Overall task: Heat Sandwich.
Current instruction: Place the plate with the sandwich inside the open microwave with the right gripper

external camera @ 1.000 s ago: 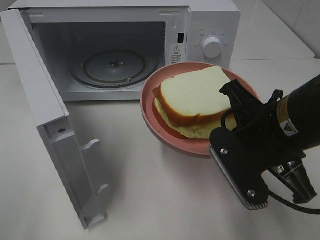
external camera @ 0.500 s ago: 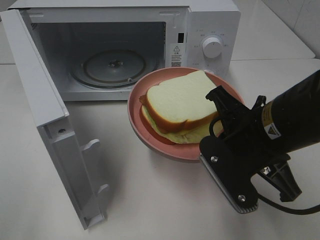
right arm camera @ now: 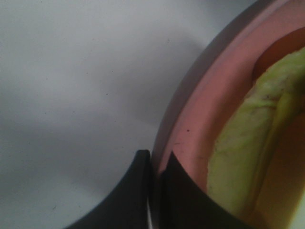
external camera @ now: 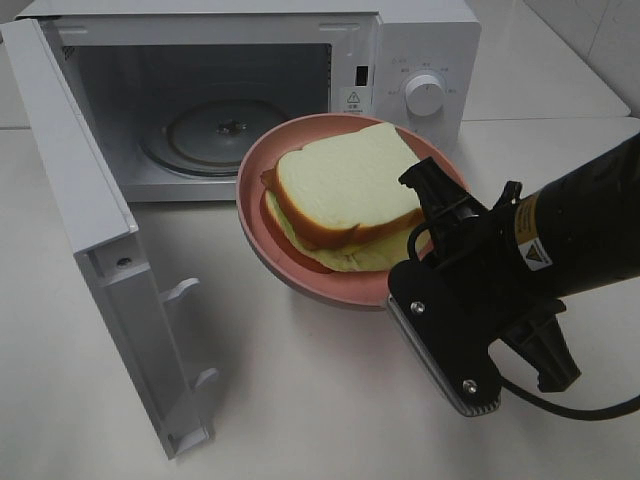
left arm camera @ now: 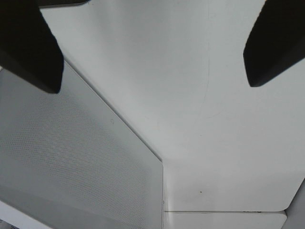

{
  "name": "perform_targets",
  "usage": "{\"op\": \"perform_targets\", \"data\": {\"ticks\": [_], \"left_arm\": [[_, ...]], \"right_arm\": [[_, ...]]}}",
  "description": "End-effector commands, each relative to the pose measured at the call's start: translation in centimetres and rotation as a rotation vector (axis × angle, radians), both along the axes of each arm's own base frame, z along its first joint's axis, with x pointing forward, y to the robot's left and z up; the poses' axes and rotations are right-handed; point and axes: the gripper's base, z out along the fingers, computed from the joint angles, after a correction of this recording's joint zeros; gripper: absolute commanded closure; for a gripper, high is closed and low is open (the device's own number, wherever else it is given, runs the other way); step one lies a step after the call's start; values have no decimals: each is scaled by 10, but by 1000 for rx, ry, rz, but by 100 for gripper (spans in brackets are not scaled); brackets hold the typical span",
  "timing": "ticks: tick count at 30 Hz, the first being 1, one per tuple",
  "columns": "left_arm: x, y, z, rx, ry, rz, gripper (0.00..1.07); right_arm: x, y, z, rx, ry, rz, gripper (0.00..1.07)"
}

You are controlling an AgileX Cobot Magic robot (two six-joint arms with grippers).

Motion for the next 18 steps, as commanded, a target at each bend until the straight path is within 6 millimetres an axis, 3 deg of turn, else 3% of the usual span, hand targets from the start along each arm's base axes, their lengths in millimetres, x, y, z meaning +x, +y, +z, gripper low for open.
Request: {"op": "perform_targets", "data": {"ticks": [1, 18], "left_arm": [[-3, -1, 0, -4, -30, 3, 10], [-3, -1, 0, -4, -30, 3, 10]], "right_arm": [[7, 7, 11, 38, -45, 16, 107], [36, 31, 0, -42, 15, 0, 107]]}}
